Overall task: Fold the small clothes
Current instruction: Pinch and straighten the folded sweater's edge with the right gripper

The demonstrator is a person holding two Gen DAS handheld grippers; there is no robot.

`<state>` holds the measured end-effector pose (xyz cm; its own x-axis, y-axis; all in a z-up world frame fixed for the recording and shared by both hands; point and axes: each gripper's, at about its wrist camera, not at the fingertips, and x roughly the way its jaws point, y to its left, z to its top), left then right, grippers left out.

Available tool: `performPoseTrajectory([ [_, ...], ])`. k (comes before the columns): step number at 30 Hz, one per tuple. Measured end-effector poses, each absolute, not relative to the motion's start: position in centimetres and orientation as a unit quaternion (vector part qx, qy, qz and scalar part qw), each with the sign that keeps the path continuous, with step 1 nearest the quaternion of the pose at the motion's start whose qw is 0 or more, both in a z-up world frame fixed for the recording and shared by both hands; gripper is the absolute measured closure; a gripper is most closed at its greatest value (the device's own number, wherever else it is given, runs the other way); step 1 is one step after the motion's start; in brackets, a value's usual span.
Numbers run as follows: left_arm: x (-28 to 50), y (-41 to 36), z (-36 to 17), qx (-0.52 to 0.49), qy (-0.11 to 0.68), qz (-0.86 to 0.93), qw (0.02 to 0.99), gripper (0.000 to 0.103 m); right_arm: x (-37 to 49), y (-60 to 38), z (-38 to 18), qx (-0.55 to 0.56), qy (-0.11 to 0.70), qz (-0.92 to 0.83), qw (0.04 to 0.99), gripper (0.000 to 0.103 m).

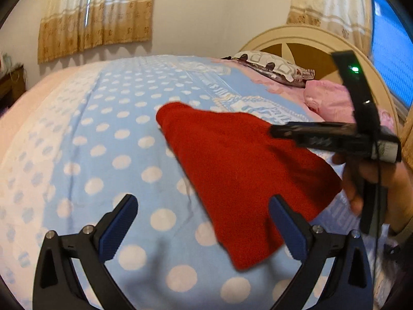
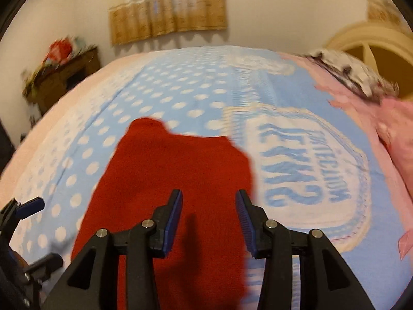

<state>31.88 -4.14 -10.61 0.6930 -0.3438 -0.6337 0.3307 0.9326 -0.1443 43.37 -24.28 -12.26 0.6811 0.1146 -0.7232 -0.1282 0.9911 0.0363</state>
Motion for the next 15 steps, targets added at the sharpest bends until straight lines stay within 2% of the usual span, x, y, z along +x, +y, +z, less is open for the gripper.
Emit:
performPoseTrajectory([
  [5,35.4,-5.2,-11.3,0.013,0.375,-0.162,0.913,0.000,46.8,-28.3,-13.7,0.062,0.437,0.074,0.894,0.059],
  [8,36.9,-5.3,-12.4,-0.010,0.391,-0.154,0.907,0.000,48.8,-29.0,-15.6,0.113,0.465,0.114,0.870,0.061],
  [10,37.4,-5.6,-13.0,-0.012,0.394,-0.148,0.907,0.000,50.1,-28.7,-16.7,0.136,0.473,0.144,0.859,0.072],
  [12,37.9,-5.9,-13.8,-0.005,0.394,-0.140,0.909,0.000,51.0,-27.9,-16.6,0.119,0.460,0.138,0.869,0.095],
  [15,37.9,-5.7,-14.7,-0.034,0.397,-0.140,0.906,0.000,51.2,-26.2,-15.0,0.087,0.418,0.150,0.892,0.096],
])
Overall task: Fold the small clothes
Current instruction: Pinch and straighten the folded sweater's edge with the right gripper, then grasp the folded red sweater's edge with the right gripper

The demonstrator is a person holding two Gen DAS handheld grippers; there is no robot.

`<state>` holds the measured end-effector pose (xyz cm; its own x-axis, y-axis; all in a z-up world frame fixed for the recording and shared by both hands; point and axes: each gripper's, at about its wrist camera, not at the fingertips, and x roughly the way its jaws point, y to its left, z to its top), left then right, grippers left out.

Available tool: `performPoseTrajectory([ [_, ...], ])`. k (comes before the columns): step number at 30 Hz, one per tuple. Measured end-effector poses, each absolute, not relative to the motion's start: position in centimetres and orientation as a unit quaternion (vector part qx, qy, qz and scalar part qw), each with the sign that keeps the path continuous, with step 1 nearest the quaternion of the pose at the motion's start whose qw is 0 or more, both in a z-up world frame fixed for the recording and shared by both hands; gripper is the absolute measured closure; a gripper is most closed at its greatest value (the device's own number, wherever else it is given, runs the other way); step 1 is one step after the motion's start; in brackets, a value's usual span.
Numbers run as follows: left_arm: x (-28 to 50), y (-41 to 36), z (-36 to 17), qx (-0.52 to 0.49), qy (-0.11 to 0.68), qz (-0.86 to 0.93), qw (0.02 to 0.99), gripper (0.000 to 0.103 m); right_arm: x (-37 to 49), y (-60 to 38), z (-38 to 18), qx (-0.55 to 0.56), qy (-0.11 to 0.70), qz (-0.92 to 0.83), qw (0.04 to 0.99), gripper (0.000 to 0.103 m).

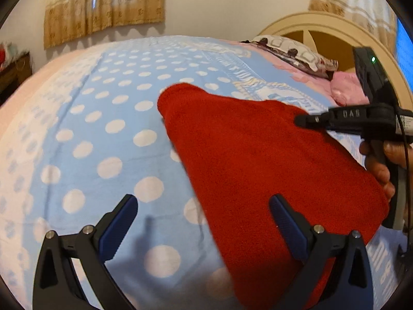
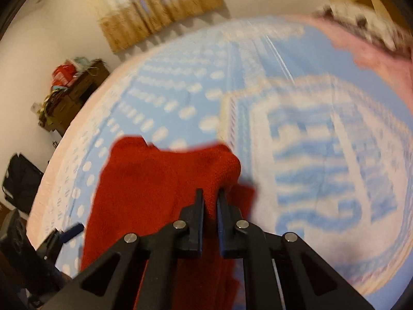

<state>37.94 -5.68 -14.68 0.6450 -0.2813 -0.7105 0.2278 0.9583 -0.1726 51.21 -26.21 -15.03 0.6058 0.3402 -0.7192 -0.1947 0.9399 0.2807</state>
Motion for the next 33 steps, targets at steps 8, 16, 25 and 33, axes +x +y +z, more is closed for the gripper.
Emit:
performPoseTrajectory([
  [8,37.5,-6.4,-14.9,-0.035,0.391,-0.128,0.911,0.000,52.3,-27.2,-17.6,0.075,0.426,0.140,0.891,0.095],
  [16,33.4,-5.0,-13.3,-0.051,0.368,-0.109,0.922,0.000,44.7,-29.8,-13.4,0.078,0.391,0.162,0.903,0.053],
  [25,33.2,-5.4,-13.8,-0.019,0.378,-0.123,0.917,0.000,35.9,-23.6,-17.2,-0.075,0.437,0.208,0.872,0.058],
  [33,33.3,-4.3,-11.8,-0.081,0.364,-0.138,0.917,0.000,39.8,-28.5,-12.6,0.052,0.392,0.214,0.893,0.027],
])
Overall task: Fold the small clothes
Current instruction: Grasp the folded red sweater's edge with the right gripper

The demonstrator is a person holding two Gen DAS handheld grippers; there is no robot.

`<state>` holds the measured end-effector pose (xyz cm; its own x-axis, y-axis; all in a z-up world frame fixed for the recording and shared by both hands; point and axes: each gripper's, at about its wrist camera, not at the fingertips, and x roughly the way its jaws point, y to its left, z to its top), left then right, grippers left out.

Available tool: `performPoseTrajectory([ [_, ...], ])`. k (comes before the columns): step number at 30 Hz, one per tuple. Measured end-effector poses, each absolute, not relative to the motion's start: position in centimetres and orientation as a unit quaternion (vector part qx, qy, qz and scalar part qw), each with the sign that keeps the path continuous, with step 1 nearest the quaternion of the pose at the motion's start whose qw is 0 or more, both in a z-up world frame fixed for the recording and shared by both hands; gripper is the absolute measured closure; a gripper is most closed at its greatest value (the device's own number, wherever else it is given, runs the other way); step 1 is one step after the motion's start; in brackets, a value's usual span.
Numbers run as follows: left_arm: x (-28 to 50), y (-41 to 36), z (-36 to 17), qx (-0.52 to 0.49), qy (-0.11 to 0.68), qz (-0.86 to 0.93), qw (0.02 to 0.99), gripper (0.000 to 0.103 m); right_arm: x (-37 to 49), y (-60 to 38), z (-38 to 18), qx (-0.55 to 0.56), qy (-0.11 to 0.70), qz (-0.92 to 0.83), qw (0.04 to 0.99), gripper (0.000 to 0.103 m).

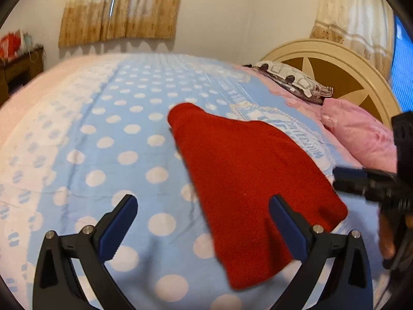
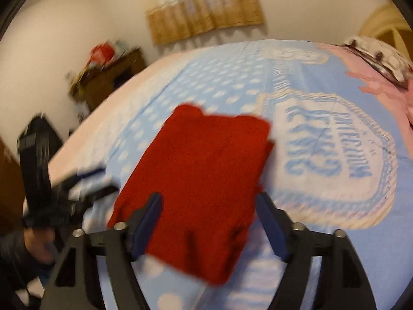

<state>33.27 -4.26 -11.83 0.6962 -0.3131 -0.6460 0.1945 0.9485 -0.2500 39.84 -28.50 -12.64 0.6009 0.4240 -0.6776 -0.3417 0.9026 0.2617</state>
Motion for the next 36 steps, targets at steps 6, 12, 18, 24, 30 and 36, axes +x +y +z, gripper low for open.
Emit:
performPoseTrajectory([
  [6,35.4,-5.3,-14.6,-0.101,0.410,-0.141,0.896,0.000,47.2,-31.5,-17.6,0.156,0.440,0.191,0.863,0.027],
  [12,35.6,-5.3,-15.5,-0.114,0.418,-0.155,0.888,0.000,50.0,-31.1,-19.4,0.177,0.450,0.208,0.850,0.027],
  [18,35.7,-5.3,-16.1,-0.126,0.425,-0.166,0.881,0.000,51.4,-30.6,-19.8,0.170,0.447,0.205,0.854,0.028],
  [24,35.6,-5.7,-16.1,-0.121,0.425,-0.168,0.881,0.000,52.9,-30.3,-20.1,0.176,0.443,0.223,0.850,0.048],
  [30,35.8,-5.9,-16.1,-0.118,0.424,-0.179,0.880,0.000,53.2,-29.6,-20.5,0.179,0.429,0.252,0.849,0.058],
  [36,35.9,-6.3,-16.1,-0.119,0.421,-0.201,0.876,0.000,53.4,-29.7,-20.9,0.198,0.421,0.275,0.841,0.067],
])
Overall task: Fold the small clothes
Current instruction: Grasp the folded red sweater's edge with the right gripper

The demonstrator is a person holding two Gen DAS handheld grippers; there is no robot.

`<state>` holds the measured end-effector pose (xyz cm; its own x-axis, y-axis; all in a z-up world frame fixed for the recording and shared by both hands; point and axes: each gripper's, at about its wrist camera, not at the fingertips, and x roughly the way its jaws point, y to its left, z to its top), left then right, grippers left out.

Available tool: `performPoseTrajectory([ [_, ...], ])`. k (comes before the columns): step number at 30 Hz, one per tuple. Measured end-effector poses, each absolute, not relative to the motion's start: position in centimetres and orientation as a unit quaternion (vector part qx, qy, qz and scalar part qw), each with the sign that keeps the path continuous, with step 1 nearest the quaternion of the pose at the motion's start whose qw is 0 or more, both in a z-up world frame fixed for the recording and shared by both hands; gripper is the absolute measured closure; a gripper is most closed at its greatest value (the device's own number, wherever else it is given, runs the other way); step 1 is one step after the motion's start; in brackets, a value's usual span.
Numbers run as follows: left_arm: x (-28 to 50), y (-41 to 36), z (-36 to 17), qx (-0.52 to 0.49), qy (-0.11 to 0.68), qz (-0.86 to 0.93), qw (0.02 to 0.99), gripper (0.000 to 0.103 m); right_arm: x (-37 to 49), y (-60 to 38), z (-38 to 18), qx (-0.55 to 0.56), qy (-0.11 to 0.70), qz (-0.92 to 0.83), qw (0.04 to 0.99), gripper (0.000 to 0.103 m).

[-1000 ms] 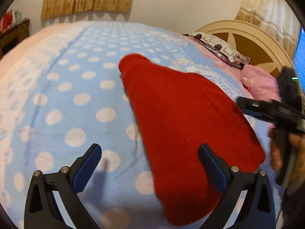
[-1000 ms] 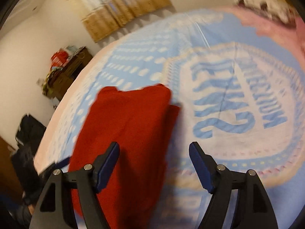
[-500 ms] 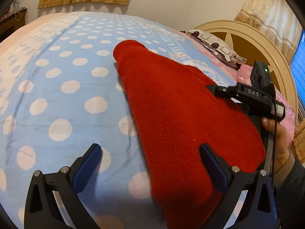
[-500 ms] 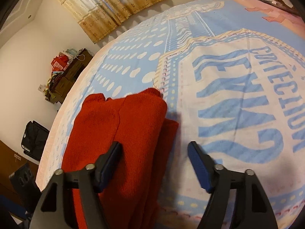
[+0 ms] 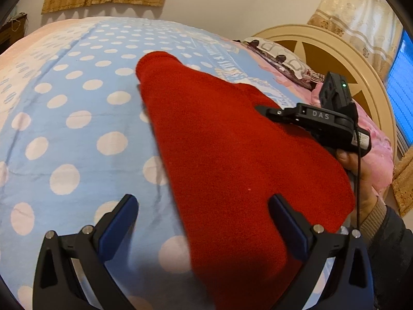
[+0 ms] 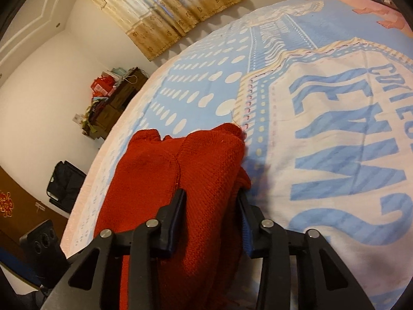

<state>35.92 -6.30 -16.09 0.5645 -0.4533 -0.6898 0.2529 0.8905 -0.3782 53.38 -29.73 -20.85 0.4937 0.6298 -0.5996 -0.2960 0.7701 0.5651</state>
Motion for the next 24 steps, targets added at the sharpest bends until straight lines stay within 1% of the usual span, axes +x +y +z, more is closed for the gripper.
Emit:
performPoseTrajectory([
  [1,35.9,-6.4,-16.1,-0.119,0.420,-0.209,0.875,0.005,53.3,-29.8,-20.9,0.203,0.420,0.281,0.839,0.068],
  [5,35.8,-6.3,-16.1,-0.133,0.417,-0.236,0.868,0.017,53.4,-29.8,-21.1,0.214,0.422,0.285,0.834,0.069],
  [9,35.7,-6.3,-16.1,-0.145,0.417,-0.254,0.861,0.031,53.5,-30.1,-21.4,0.228,0.431,0.282,0.826,0.069],
  [14,35.2,-7.0,-15.3,-0.126,0.417,-0.241,0.868,0.040,53.2,-30.0,-21.2,0.225,0.429,0.273,0.831,0.069],
  [16,35.0,-7.3,-14.9,-0.113,0.419,-0.231,0.871,0.048,52.6,-29.4,-20.7,0.201,0.415,0.269,0.846,0.073],
  [17,35.0,-7.4,-14.7,-0.107,0.419,-0.227,0.873,0.050,52.3,-29.1,-20.4,0.193,0.407,0.270,0.851,0.074],
  [19,34.8,-7.8,-14.4,-0.090,0.419,-0.220,0.876,0.055,51.9,-29.0,-20.0,0.193,0.397,0.270,0.856,0.074],
  [24,34.5,-7.8,-13.7,-0.065,0.426,-0.205,0.879,0.061,51.4,-28.9,-19.6,0.191,0.392,0.260,0.862,0.074],
])
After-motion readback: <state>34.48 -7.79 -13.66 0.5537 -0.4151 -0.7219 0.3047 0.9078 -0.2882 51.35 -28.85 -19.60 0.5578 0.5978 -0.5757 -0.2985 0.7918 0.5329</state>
